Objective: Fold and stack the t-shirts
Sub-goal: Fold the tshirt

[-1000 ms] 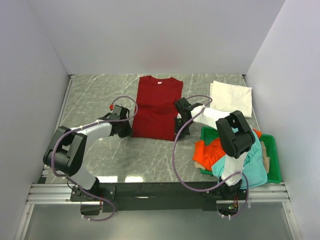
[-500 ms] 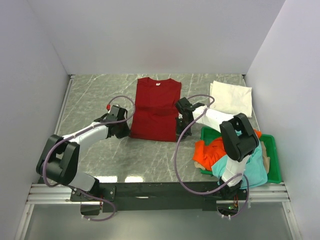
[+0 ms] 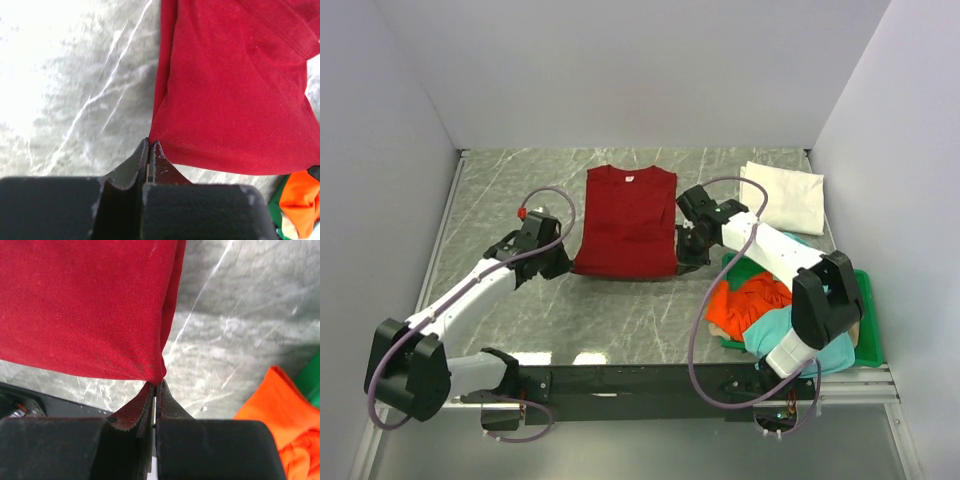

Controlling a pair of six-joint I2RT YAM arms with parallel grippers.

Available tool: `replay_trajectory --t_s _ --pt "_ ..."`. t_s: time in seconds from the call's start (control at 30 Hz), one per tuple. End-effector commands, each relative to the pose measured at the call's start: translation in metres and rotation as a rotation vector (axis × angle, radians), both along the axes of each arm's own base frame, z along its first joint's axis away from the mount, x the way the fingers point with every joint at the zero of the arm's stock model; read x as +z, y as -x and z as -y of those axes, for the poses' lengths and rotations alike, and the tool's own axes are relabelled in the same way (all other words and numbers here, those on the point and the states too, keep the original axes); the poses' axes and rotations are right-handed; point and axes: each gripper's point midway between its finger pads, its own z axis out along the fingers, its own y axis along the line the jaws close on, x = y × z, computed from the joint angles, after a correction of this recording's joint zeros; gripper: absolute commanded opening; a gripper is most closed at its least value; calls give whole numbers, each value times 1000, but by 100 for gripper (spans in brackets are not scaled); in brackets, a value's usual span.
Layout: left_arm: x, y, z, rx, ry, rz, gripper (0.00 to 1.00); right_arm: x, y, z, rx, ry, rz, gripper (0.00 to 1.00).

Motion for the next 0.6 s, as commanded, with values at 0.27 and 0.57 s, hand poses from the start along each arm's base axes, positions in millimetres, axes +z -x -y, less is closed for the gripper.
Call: replay_trajectory --t_s 0.27,0.57 --pt "29 60 -27 44 0 -51 0 31 68 20 11 79 0 0" --pt "60 95 -34 70 71 -28 0 65 96 21 -19 25 34 0"
